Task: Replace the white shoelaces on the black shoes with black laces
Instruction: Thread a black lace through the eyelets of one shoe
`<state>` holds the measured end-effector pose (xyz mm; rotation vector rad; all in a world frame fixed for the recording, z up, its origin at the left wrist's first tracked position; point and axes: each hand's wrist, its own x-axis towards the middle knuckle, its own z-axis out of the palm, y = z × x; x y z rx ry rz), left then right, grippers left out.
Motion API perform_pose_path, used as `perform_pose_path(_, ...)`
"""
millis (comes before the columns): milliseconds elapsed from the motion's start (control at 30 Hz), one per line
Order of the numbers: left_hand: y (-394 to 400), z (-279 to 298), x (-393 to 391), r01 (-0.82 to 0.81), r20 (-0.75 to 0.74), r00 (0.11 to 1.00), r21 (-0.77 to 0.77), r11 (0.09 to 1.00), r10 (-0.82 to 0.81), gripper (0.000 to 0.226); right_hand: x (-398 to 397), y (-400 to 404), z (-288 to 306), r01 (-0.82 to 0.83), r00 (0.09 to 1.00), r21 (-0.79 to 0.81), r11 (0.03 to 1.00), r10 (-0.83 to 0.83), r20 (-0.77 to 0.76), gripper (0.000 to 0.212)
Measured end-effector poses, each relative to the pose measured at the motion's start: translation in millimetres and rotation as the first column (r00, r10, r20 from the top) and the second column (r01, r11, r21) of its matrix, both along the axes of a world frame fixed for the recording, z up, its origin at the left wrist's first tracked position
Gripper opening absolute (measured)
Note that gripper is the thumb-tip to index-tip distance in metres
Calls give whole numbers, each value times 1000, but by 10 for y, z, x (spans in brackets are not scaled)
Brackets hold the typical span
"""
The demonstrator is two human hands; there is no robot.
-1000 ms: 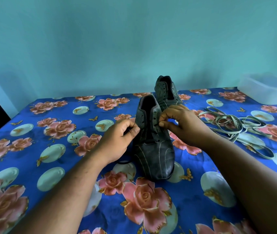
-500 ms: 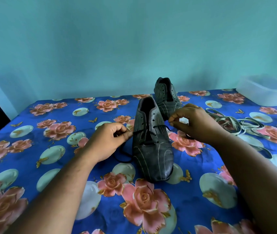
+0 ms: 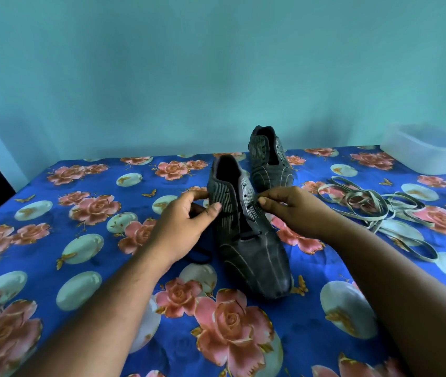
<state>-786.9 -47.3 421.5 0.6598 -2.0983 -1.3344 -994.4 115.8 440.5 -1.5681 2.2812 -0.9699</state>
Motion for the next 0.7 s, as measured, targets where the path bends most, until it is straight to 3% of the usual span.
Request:
perform_pose_path(100,-95,-4,38,-62,-20,998,34,998,62,42,20,-13,2,-14,1000,13,1000,14,-6,32)
perform_pose_path(233,-126,-36,26,-57,-19,998,49,997,58,27,-133,85,157,167,986,-79,983,-164,42,25)
perform_pose_path(300,-115,-38,18,-39,-25,999,44,998,40,26,-269,184,214,287,955,-73,955,-291,-55,22)
perform_pose_path(367,-80,-19,22,-5,-32,999,45,999,6,40,-377,271,241,372,915,-36,927,-373,-152,17)
perform_pose_path(500,-50,-6,28,24,-23,999,36,999,-23,33,-483,299,160,437,879,186,880,-374,-295,5)
perform_pose_path(600,-44,4,28,6,-4,1000,-6,1000,-6,28,-465,246,85,485,831,184,855,-386,-401,13)
perform_pose_path(700,-39,4,26,-30,6,1000,-54,998,31,26,-429,191,12,533,791,174,828,-415,-450,41)
